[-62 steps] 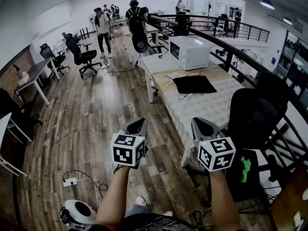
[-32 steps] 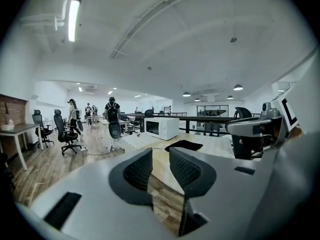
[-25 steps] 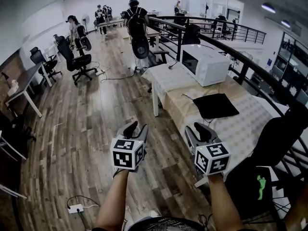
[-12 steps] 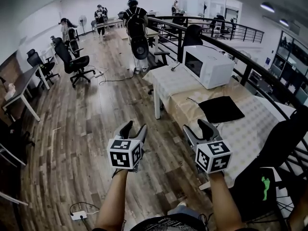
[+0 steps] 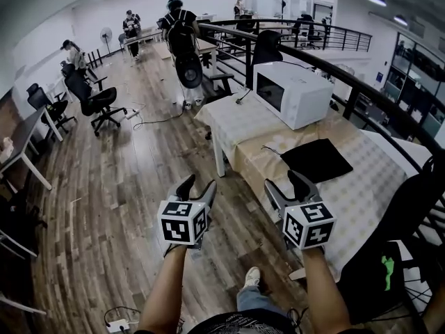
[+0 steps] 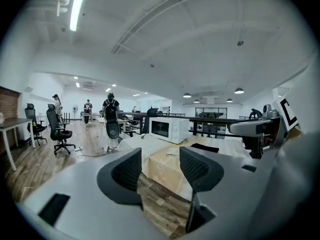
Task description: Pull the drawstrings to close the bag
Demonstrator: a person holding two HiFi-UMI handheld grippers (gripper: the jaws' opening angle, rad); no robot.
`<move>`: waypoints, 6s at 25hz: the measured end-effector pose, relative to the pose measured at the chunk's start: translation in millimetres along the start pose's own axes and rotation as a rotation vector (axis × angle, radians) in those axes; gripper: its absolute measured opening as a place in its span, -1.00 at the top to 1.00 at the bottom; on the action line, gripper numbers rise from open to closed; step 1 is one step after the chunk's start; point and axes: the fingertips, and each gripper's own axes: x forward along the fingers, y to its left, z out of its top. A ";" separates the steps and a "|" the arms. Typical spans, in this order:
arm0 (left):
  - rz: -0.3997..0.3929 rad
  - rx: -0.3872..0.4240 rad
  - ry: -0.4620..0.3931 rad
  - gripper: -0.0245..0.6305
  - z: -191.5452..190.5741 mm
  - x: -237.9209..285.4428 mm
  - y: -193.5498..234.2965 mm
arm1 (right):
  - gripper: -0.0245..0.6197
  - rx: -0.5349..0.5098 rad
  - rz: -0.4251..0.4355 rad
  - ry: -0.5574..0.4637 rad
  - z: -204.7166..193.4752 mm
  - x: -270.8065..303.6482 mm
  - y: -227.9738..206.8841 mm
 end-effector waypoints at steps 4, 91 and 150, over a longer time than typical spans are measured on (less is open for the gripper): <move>-0.018 0.016 -0.002 0.19 16.7 48.7 -1.8 | 0.11 0.001 -0.022 0.002 7.8 30.9 -35.1; -1.207 0.483 0.149 0.19 47.2 432.0 -169.3 | 0.11 0.251 -1.034 0.161 -65.3 41.5 -243.6; -1.390 1.087 0.601 0.48 -167.4 442.1 -160.1 | 0.46 0.322 -0.571 0.706 -273.1 94.2 -238.4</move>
